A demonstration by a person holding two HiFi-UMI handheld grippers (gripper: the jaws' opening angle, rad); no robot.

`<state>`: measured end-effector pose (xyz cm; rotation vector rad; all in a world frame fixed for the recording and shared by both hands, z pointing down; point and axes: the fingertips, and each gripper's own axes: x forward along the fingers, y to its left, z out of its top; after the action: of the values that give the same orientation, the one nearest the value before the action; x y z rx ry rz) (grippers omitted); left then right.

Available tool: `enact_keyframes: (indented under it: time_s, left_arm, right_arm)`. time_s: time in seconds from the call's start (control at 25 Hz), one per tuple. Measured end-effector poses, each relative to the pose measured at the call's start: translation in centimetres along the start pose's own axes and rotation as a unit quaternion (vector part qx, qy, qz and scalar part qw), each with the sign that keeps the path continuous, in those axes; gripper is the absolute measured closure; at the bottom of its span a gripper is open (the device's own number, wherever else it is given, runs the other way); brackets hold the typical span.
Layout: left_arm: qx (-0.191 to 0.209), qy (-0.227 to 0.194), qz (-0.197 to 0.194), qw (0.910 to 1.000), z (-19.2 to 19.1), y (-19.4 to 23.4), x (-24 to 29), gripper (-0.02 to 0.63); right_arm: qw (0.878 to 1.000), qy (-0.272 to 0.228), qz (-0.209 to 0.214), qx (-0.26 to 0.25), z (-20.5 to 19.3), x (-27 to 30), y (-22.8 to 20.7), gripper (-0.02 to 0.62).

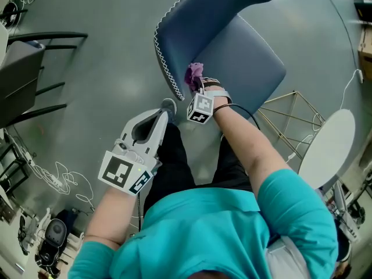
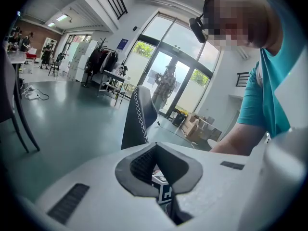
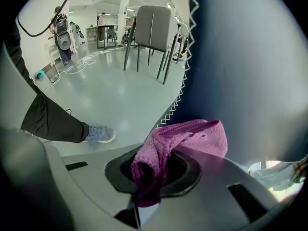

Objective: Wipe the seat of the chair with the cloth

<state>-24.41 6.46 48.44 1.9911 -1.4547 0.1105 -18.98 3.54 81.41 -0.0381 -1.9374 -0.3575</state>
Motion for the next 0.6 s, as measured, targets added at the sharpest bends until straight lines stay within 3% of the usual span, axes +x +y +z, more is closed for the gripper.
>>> enact_keyframes:
  time_s: [0.6]
  left_arm:
    - [0.02,0.017,-0.004,0.9997,-0.2,-1.8,2.6,0.603]
  right_arm:
    - [1.0,-0.004,0.015,-0.009,-3.0,-1.4,1.7,0.543]
